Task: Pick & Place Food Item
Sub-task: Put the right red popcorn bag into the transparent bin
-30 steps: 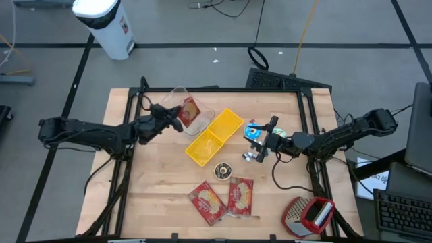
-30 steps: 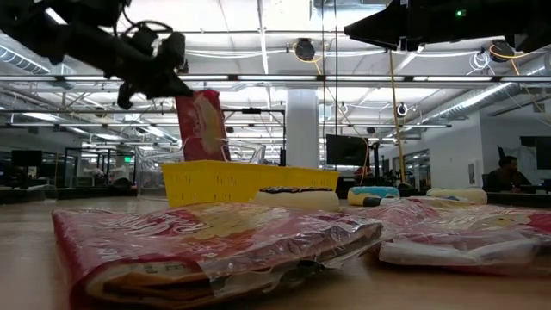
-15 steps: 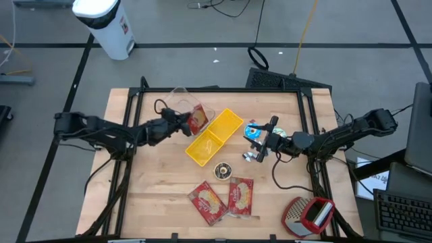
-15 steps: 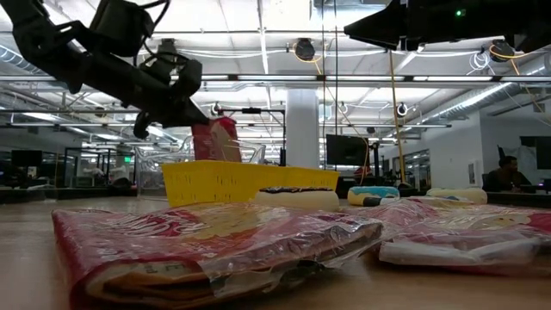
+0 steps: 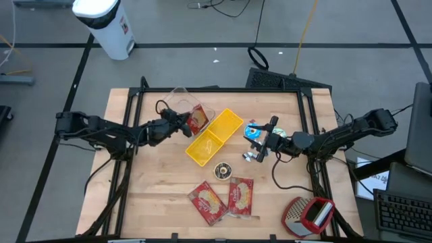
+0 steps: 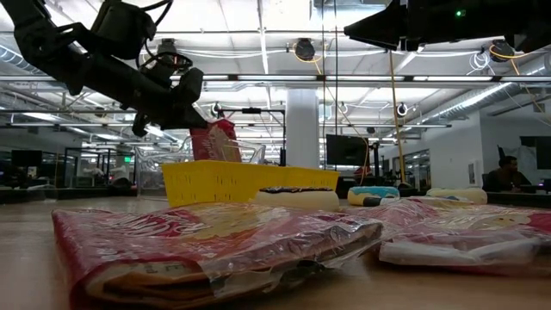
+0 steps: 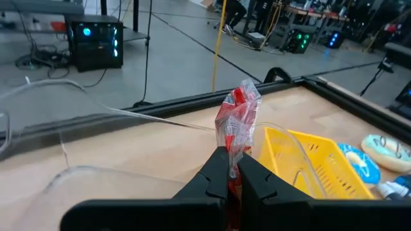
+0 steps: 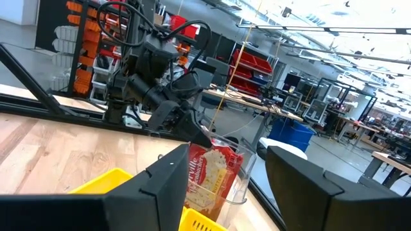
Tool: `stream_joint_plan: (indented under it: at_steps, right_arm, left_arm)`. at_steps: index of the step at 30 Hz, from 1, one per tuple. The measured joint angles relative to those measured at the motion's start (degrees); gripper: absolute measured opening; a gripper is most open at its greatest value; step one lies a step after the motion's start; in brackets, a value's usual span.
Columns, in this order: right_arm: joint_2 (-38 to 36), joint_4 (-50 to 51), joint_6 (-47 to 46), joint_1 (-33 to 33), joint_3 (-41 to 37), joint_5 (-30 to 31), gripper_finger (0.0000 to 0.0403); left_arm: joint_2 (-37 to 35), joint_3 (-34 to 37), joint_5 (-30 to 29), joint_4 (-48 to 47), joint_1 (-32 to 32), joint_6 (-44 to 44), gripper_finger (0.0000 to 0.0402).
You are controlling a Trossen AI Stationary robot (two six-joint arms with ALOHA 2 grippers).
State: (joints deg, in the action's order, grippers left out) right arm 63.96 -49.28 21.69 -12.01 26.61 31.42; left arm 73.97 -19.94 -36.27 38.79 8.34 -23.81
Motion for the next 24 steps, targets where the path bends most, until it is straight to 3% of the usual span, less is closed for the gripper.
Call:
stream_joint_plan:
  at_steps: [10, 17, 24]
  right_arm:
    - [0.0, 0.5, 0.0, 0.0, 0.0, 0.0, 0.0193]
    - [0.0, 0.9, 0.0, 0.0, 0.0, 0.0, 0.0195]
    - [0.0, 1.3, 0.0, 0.0, 0.0, 0.0, 0.0193]
  left_arm:
    - [-0.3, 0.0, -7.1, -3.6, 0.0, 1.2, 0.0022]
    - [-0.3, 0.0, -7.9, -4.8, 1.0, 2.8, 0.0124]
    - [-2.2, -0.1, -9.8, -5.5, 1.9, 10.5, 0.0223]
